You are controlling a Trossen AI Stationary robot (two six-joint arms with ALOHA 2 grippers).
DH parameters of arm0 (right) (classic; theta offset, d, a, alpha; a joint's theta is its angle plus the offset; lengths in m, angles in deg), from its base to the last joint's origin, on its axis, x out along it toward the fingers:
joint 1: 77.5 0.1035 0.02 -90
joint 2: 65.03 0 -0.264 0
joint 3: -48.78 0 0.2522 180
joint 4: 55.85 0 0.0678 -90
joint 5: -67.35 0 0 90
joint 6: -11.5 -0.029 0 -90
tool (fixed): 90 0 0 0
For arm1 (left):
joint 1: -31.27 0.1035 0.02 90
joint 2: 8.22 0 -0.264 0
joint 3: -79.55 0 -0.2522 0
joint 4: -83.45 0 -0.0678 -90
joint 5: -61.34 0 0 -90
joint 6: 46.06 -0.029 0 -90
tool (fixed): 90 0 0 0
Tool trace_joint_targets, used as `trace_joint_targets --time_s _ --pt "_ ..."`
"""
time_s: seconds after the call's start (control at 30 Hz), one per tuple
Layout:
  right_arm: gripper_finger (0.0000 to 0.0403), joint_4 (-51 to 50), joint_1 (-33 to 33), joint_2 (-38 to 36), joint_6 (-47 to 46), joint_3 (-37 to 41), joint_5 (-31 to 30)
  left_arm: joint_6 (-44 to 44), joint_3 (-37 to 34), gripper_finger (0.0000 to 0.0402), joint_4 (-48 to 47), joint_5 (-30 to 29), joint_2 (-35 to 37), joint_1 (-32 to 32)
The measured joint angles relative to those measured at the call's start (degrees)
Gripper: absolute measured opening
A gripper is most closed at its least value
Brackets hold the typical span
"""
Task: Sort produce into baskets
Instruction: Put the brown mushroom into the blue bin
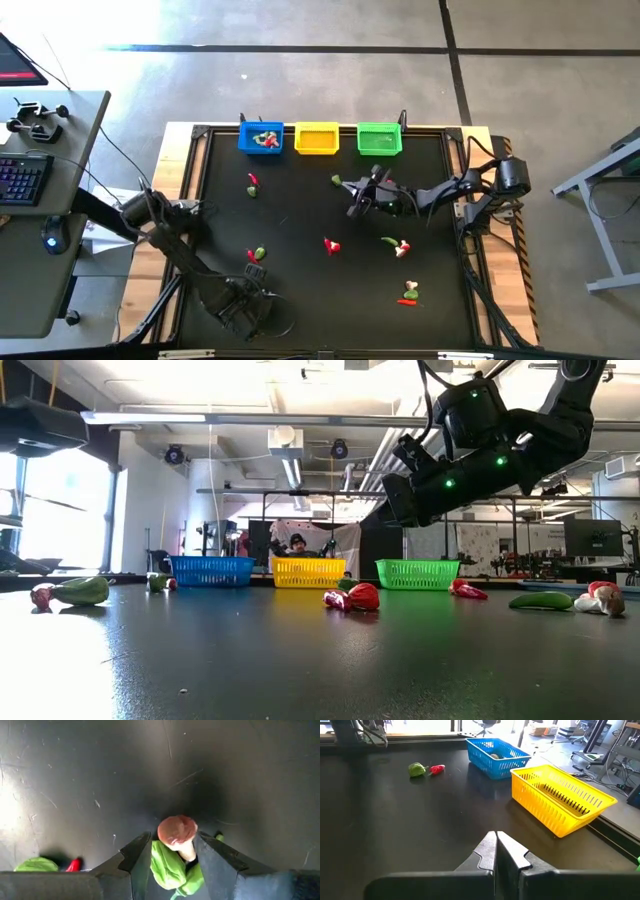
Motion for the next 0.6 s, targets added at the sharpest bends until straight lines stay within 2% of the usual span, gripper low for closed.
trace_joint_targets --time_s 0.3,0.43,0.6 --pt "0.0000 0.1 0.0 0.0 0.0 0.0 0.0 -0.2 0.0 0.0140 1.9 1.3 -2.4 0.0" --pt "0.0000 0.1 0.0 0.0 0.0 0.0 0.0 -1.6 0.0 0.0114 3.2 2.2 -3.2 0.0" --pt "0.0000 0.0 0.0 0.0 0.0 0.0 0.0 -2.9 0.0 0.0063 3.3 4.4 -3.0 0.0"
